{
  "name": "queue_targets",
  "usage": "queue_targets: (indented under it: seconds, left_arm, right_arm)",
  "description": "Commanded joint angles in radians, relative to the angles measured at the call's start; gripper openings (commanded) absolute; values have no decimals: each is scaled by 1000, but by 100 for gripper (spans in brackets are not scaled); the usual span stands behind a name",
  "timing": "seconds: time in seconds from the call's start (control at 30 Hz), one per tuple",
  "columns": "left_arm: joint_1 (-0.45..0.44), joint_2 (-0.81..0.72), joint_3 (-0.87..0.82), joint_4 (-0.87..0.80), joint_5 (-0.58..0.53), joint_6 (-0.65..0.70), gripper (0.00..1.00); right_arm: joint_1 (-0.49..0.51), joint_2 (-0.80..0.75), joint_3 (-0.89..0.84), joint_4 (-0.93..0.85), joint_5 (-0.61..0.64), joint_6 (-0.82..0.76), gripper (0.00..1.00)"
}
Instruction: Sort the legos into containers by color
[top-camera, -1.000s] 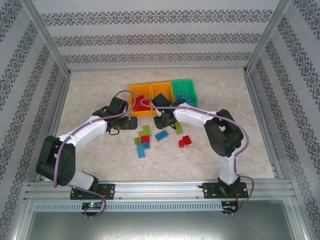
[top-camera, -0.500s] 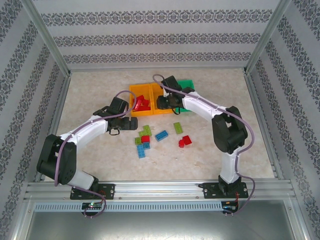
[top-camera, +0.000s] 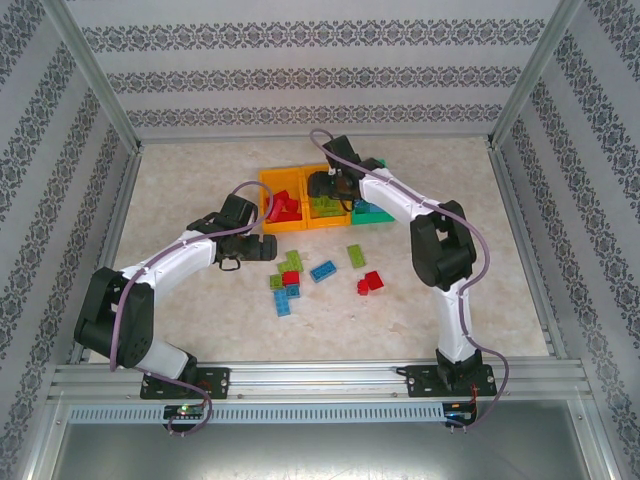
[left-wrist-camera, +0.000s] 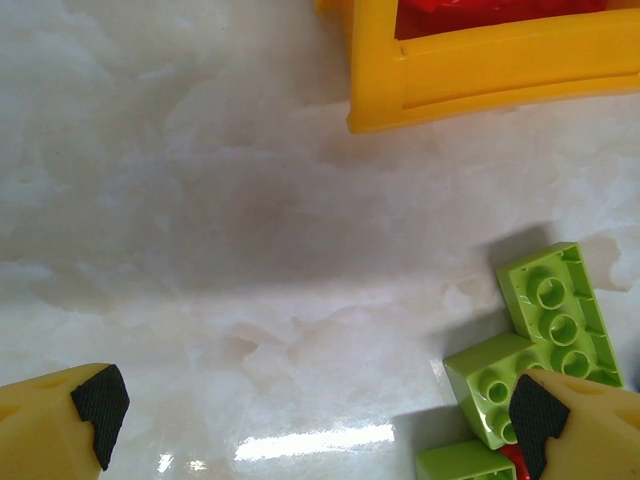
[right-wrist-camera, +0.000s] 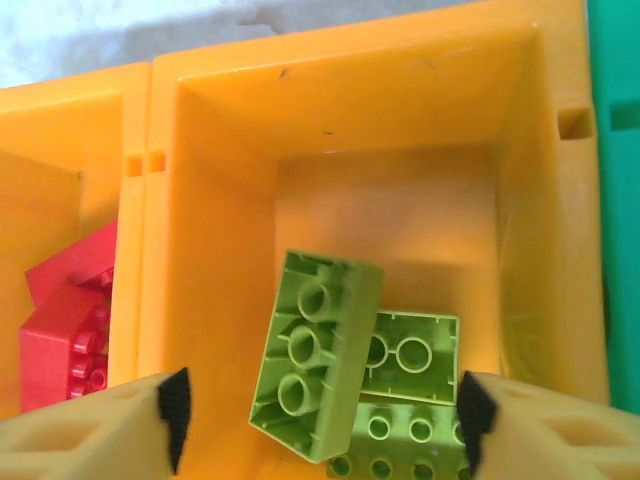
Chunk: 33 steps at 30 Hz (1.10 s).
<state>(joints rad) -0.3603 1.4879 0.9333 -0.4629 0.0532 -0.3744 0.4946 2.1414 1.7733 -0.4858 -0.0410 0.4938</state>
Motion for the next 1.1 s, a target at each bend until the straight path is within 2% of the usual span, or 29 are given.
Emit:
queue_targets:
  seconds: [0.0, 0.23, 0.37, 0.47, 0.67, 0.87, 1.0, 1.07]
  left_arm:
    - [-9, 2, -7, 29, 24, -2, 100]
    - [-14, 2, -10, 33, 14, -3, 100]
    - [-14, 10, -7, 38, 18, 2, 100]
    - [-16, 18, 2, 43, 29, 2, 100]
    - [-19, 28, 17, 43, 41, 3, 100]
    - [-19, 22, 16, 32, 29, 6, 100]
    - [-19, 18, 15, 30, 23, 7, 100]
    - [-19, 20, 18, 27, 20, 8, 100]
  right_arm:
    - [26, -98, -44, -8, 10, -22, 76]
    - [97, -297, -334, -68, 141, -142, 77]
    - [98, -367, -512, -77, 149, -155, 75]
    - [96, -379, -581, -92, 144, -152, 74]
    - [92, -348, -606, -99, 150, -127, 74]
    - [86, -272, -565, -113, 100, -133, 71]
    - [83, -233, -555, -132, 93, -132, 64]
    - [82, -227, -558, -135, 89, -130, 56]
